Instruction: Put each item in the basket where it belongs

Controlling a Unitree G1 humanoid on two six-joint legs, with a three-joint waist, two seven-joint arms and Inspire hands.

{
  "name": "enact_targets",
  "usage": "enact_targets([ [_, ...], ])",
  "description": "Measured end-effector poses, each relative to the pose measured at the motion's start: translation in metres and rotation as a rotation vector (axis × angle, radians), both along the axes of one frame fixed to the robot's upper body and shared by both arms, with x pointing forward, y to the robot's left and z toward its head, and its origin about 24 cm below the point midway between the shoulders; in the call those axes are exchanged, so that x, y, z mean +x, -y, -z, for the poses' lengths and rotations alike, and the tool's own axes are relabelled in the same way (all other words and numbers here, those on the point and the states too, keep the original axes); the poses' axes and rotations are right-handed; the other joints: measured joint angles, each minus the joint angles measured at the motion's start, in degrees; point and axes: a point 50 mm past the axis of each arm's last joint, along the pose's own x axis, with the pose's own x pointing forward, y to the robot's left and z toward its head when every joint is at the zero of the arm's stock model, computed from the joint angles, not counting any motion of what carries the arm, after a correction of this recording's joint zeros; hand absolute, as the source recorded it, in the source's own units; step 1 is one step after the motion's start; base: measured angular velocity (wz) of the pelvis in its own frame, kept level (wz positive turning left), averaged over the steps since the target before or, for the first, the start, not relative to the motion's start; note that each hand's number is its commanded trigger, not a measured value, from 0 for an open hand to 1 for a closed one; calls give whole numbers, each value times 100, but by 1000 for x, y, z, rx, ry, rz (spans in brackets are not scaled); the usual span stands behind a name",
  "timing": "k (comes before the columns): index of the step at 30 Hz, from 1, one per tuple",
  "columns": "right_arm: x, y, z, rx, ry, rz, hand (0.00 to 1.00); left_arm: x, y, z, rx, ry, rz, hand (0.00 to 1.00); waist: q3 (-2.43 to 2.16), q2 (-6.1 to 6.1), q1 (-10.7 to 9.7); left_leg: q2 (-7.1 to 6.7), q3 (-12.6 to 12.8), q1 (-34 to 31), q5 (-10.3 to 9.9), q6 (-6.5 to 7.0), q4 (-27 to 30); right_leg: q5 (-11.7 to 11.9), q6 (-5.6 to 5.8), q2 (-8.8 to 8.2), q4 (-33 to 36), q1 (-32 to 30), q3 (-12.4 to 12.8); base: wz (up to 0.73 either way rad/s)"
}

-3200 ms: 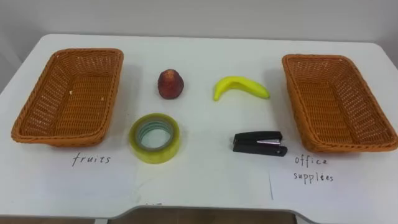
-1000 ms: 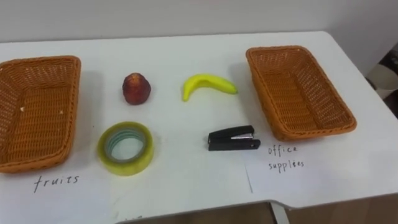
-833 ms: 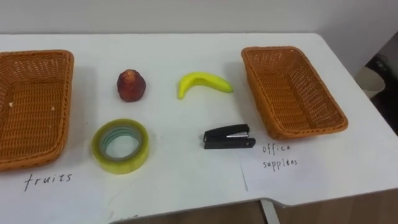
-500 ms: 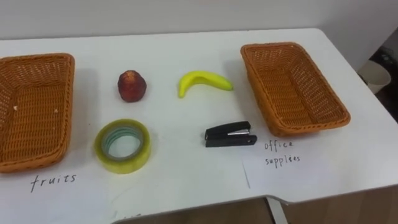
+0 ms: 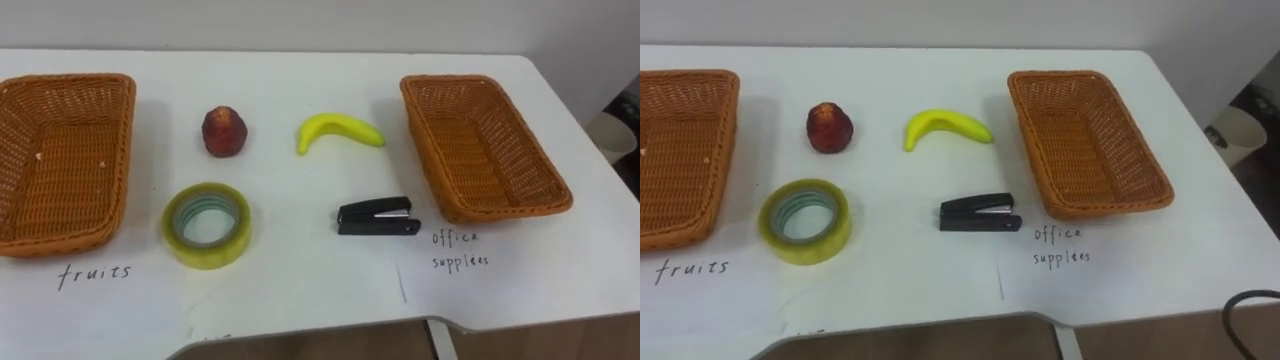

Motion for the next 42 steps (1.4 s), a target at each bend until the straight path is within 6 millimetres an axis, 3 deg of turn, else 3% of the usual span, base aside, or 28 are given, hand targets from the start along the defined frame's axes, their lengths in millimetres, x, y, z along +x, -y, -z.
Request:
enact_targets([
  [8,13,-14,-1,-153,-123,-145,0,2,1,0,-21,-9,51,0,-26,-113,127,6,-105,-1,2,-2,13,0,0,-5,-29,50,-104,6],
  [14,25,-38,-7,-355,-210,-259,0,4,0,0,-23,-2,56,0,-33,-140,178,11,-103,-4,1,-2,33,0,0,-4,-28,45,-100,-1],
  [18,28,-44,-6,-389,-242,-317,0,4,0,-1,-23,-2,56,0,-33,-149,253,18,-98,-2,1,-2,36,3,-5,4,-26,31,-82,0],
  [31,48,-75,31,-523,-569,-618,0,11,-2,-1,-64,-1,83,0,-24,-194,436,29,-216,-36,3,-5,48,11,-19,8,-29,78,-133,3],
  [42,51,-85,48,-682,-787,-679,0,14,-1,-1,-63,-16,114,0,-2,-196,477,33,-372,-98,3,-6,133,12,-19,5,-43,96,-180,6],
])
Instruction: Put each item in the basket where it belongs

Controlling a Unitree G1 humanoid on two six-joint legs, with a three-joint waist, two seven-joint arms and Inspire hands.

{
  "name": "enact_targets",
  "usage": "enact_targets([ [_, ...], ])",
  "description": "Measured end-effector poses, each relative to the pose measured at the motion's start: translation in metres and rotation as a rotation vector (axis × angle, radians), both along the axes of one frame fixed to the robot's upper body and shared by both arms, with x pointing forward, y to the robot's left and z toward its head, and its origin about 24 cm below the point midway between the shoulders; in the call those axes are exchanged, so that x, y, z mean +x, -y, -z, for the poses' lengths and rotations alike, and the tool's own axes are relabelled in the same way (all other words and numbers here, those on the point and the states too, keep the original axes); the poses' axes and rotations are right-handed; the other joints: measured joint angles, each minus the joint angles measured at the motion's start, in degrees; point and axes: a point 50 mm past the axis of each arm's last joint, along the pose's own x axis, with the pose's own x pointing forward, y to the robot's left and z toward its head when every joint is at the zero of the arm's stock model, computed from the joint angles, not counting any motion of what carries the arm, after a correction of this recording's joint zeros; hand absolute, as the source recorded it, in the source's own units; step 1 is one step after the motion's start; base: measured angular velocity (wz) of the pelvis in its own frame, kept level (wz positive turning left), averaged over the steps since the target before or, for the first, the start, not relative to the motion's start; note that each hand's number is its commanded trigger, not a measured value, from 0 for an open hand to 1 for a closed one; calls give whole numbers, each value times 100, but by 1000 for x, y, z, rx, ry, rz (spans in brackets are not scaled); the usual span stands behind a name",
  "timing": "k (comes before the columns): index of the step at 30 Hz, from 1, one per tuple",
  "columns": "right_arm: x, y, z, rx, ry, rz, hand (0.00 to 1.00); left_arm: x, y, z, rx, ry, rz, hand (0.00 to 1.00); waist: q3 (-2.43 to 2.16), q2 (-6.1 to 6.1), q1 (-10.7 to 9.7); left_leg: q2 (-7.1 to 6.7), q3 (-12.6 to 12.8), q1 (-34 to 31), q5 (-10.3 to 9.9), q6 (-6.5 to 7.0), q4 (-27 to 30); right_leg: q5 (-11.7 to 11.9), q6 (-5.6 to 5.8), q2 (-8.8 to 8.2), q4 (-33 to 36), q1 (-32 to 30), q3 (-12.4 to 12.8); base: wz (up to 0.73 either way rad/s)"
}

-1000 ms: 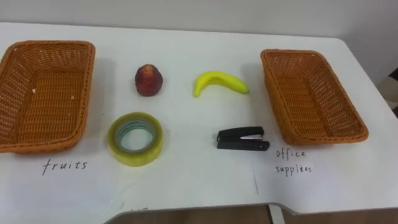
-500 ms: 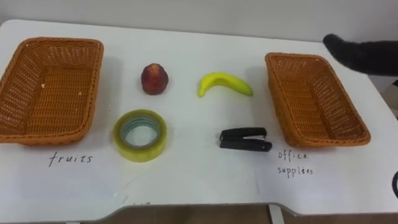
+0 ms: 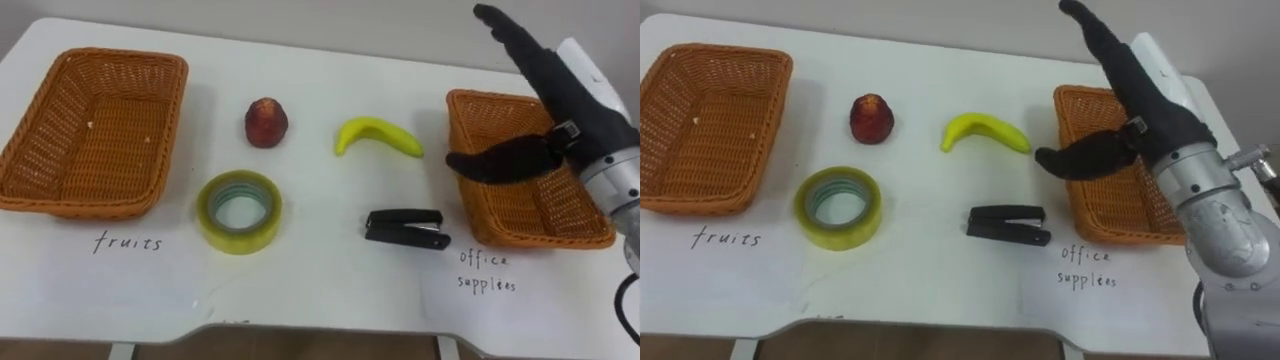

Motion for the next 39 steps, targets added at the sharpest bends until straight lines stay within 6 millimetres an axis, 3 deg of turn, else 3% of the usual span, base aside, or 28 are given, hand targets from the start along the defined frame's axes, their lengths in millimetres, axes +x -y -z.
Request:
enact_targets([
  [10,2,-5,18,-40,-137,-56,0,4,-1,-1,14,-12,58,0,10,22,6,4,0,-8,0,0,48,11,-17,-5,10,0,-44,0],
  [17,-5,-7,31,-48,-220,-91,0,10,-1,-4,18,18,68,0,-30,-35,24,4,2,9,0,0,53,16,-24,-2,9,61,-51,1],
  [25,-12,-7,52,-62,-340,-114,0,12,0,-4,18,22,77,0,-28,-34,41,4,-7,13,-2,-1,44,20,-29,5,4,73,-48,0],
  [29,-12,-7,53,-90,-355,-119,0,15,1,-5,17,27,92,0,-9,-7,46,9,-16,5,-2,-1,36,20,-30,10,4,66,-52,0],
  [39,-13,-8,54,-123,-368,-124,0,22,3,-6,17,55,105,0,-24,-27,158,8,-21,6,-2,-1,43,20,-30,8,3,63,-43,0],
])
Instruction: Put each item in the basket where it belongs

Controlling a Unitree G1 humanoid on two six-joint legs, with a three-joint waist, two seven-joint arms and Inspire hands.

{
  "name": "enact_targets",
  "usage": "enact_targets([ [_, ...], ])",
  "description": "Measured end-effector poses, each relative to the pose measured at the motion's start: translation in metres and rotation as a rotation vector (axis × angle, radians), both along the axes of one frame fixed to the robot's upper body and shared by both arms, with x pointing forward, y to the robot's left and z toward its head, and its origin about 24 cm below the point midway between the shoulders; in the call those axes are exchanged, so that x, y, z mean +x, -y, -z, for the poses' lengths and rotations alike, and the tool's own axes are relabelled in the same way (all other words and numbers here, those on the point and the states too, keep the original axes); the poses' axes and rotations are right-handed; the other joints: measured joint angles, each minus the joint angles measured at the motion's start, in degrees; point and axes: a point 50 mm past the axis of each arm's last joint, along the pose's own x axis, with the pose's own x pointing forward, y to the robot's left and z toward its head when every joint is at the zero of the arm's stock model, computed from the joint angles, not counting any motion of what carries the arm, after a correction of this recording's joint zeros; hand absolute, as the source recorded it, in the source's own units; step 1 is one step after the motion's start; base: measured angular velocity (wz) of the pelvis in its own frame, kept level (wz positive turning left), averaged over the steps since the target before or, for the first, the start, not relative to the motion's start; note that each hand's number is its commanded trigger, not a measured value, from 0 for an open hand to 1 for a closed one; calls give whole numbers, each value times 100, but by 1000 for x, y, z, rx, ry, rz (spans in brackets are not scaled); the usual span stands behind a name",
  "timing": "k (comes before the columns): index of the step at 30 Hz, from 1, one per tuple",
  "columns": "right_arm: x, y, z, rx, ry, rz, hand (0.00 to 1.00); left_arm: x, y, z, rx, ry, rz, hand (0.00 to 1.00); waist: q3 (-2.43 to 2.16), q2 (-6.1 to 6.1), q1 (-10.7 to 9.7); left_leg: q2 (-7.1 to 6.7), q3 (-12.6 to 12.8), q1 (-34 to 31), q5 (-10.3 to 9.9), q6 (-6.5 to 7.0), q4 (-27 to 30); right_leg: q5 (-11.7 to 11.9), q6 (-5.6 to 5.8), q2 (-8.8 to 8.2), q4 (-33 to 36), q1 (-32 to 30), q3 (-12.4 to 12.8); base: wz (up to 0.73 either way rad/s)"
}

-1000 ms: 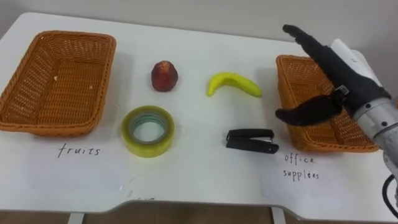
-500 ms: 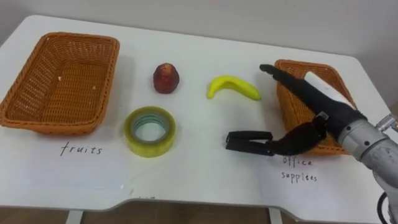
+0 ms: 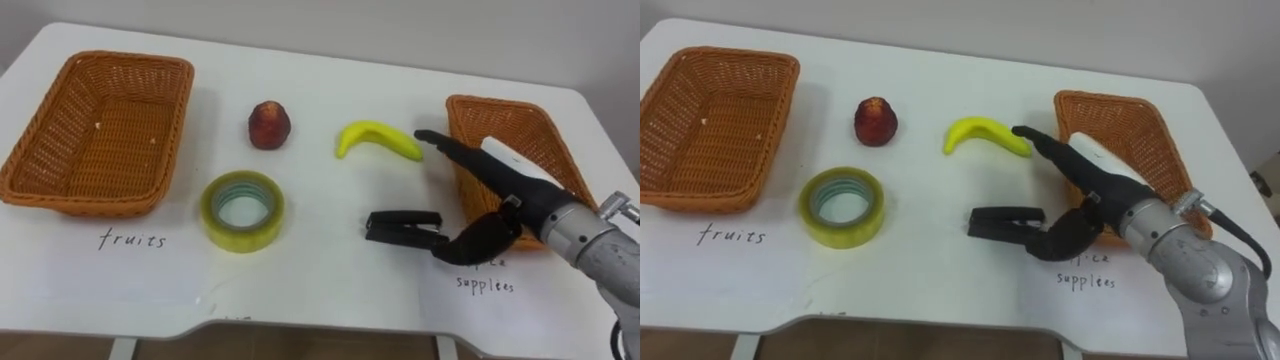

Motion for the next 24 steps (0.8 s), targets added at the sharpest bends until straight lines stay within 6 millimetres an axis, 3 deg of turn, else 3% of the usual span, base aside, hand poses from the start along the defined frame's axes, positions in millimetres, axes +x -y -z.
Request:
enact_targets([
  [17,-3,-15,-25,-39,125,-56,0,-2,2,2,-5,-12,9,0,32,44,22,-1,-11,-4,0,0,-5,1,0,2,-20,21,-1,0],
  [24,-3,-16,-24,-61,132,-48,0,-2,2,2,-8,-18,23,0,46,64,49,-5,-10,-9,0,0,-42,1,2,7,-65,20,-4,0],
])
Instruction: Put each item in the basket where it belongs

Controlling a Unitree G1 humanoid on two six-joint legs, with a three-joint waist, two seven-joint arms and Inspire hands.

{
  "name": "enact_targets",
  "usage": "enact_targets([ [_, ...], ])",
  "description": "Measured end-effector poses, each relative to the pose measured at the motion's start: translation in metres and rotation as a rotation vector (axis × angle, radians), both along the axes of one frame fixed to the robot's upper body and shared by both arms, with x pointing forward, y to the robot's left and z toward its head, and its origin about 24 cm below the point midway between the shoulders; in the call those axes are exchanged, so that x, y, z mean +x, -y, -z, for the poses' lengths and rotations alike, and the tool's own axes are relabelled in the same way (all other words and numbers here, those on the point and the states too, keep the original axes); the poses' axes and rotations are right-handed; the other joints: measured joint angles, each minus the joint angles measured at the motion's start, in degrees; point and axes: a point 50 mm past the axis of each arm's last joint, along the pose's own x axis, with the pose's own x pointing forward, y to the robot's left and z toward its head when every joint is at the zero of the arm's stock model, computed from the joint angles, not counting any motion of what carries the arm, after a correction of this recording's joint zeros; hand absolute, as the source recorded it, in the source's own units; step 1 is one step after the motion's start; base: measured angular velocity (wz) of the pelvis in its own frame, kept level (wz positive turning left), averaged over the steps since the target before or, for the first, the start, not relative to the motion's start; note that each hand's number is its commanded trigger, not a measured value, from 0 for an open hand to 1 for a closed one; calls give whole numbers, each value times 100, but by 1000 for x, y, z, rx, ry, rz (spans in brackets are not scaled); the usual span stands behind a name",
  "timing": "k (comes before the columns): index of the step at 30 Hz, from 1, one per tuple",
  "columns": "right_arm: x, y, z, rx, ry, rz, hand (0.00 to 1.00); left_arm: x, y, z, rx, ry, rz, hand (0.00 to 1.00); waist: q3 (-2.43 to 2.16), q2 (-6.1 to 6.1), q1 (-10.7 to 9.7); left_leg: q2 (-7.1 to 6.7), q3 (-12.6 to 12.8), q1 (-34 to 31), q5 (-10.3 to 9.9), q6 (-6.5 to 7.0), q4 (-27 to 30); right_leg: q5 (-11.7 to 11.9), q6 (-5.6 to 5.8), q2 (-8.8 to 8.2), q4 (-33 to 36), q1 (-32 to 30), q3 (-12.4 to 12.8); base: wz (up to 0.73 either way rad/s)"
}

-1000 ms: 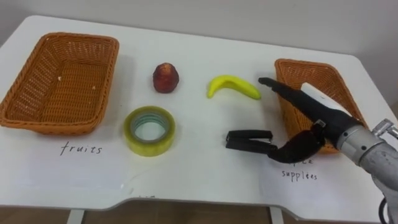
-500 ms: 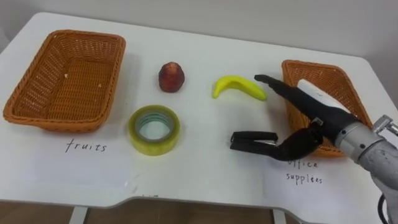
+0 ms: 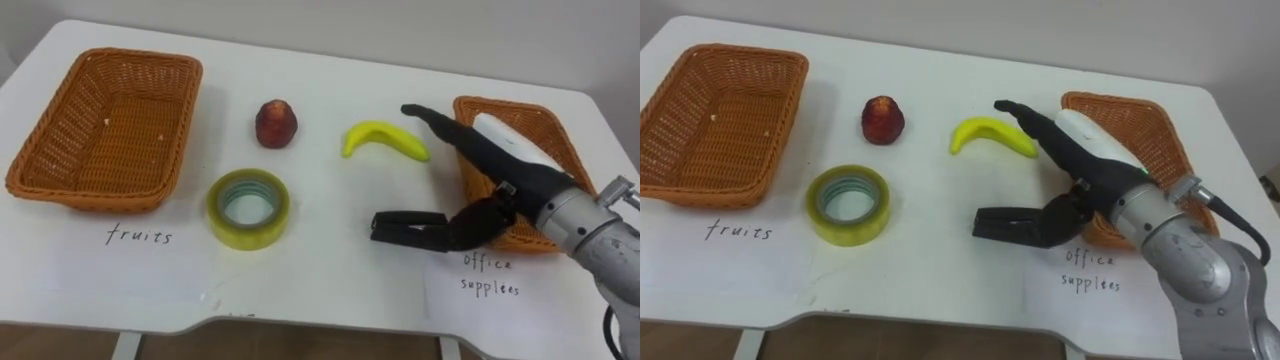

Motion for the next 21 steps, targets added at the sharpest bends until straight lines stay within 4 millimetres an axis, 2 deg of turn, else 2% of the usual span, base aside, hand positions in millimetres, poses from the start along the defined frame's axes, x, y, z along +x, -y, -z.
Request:
enact_targets([
  [6,0,0,1,-27,1,7,0,1,1,0,-5,-2,12,0,-4,-5,36,2,-5,-6,0,0,-14,0,0,7,-24,-3,1,0],
  [12,2,-1,14,-39,-55,5,0,4,1,-1,-5,4,16,0,-25,-42,128,3,-54,11,1,-1,-3,0,0,5,-35,-3,1,1],
  [16,3,4,29,-59,-119,31,0,8,1,-1,2,10,34,0,3,-84,198,-3,-150,-1,3,-3,-2,0,0,6,-35,-1,4,4],
  [21,3,2,38,-70,-158,26,0,12,4,-2,-3,23,37,0,8,-96,280,-6,-179,-10,3,-3,0,0,0,6,-27,3,5,0],
])
